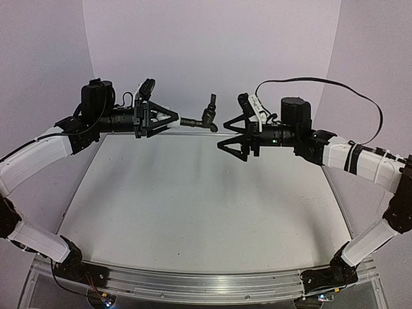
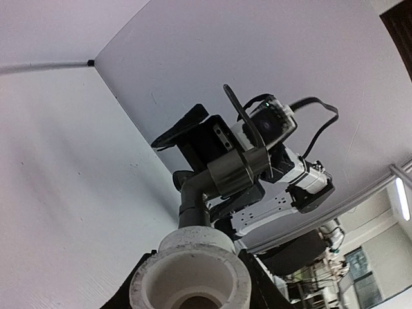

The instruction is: Install the water faucets

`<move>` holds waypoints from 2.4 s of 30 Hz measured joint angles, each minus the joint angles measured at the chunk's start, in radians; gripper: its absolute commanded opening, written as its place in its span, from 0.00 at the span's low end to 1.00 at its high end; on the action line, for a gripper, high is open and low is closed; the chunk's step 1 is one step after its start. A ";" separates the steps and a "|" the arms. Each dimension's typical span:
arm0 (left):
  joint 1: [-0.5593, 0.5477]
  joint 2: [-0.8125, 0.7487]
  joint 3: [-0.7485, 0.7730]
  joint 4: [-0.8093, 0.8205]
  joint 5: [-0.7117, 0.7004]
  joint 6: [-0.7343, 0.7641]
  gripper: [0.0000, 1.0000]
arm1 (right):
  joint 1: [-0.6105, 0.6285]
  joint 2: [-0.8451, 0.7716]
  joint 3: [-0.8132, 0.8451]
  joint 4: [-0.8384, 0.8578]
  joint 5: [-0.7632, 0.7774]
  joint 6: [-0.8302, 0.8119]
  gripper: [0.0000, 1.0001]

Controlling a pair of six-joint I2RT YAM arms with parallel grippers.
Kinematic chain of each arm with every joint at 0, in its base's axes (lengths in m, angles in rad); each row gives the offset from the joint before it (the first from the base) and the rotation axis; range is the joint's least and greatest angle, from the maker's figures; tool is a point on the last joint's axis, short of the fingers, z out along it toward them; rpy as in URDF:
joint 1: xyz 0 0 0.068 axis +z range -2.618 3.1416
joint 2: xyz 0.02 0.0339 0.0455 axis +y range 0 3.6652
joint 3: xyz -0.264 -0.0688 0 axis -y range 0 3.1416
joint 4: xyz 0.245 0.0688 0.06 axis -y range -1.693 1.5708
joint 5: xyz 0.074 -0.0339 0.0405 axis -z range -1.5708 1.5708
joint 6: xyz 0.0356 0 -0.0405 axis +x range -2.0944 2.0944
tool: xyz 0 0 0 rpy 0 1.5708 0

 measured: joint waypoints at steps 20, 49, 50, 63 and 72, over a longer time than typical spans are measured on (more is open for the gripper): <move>0.000 -0.059 -0.084 0.041 0.024 -0.219 0.00 | 0.123 0.143 0.078 0.283 -0.130 0.145 0.57; 0.024 -0.049 -0.091 0.075 0.095 0.356 0.00 | 0.105 0.330 0.267 0.386 -0.268 0.761 0.00; 0.027 -0.049 -0.091 0.074 0.109 0.430 0.00 | 0.101 0.352 0.294 0.388 -0.298 0.808 0.00; 0.057 0.019 0.086 -0.183 0.146 1.469 0.00 | 0.065 0.523 0.482 0.478 -0.480 1.419 0.03; 0.009 0.035 0.154 -0.304 0.107 1.752 0.00 | 0.059 0.521 0.440 0.477 -0.393 1.628 0.81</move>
